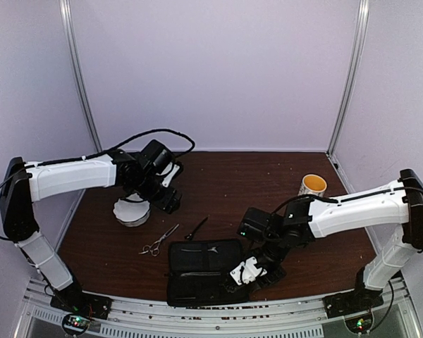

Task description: Sort the hair-cutting tools

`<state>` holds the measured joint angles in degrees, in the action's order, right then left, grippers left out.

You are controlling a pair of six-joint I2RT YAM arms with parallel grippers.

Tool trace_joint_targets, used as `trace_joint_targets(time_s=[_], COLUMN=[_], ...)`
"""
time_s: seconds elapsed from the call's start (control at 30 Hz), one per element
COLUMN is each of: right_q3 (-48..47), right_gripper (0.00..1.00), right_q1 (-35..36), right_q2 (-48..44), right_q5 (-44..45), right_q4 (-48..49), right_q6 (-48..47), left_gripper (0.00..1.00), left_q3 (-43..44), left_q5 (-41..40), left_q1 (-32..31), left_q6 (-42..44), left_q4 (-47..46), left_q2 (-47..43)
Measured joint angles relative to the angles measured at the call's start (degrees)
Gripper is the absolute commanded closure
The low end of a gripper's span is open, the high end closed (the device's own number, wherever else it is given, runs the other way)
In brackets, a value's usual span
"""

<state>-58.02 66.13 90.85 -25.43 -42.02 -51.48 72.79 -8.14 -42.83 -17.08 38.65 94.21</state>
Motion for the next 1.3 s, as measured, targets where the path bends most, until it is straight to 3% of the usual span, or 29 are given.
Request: trace_joint_targets(time_s=[0.33, 0.7, 0.93, 1.3], right_q3=[-2.54, -2.12, 3.43, 11.67], right_gripper=[0.68, 1.00, 1.00, 1.00], right_q1=[2.64, 2.71, 2.34, -2.40], right_q2=[6.14, 7.23, 2.91, -5.64], right_q5=[1.36, 4.94, 6.78, 9.18], right_q4=[-0.74, -0.48, -0.63, -2.25], right_q6=[-3.28, -5.66, -5.79, -5.79], left_gripper=[0.25, 0.28, 0.33, 0.49], left_q3=[-0.79, -0.92, -0.90, 2.67], left_q5=[0.96, 2.73, 4.42, 12.66], left_q1=[0.00, 0.00, 0.00, -0.02], left_q6=[-0.02, 0.50, 1.38, 4.94], left_q4=[-1.57, -1.77, -1.88, -1.88], left_q2=[1.07, 3.93, 4.66, 10.14])
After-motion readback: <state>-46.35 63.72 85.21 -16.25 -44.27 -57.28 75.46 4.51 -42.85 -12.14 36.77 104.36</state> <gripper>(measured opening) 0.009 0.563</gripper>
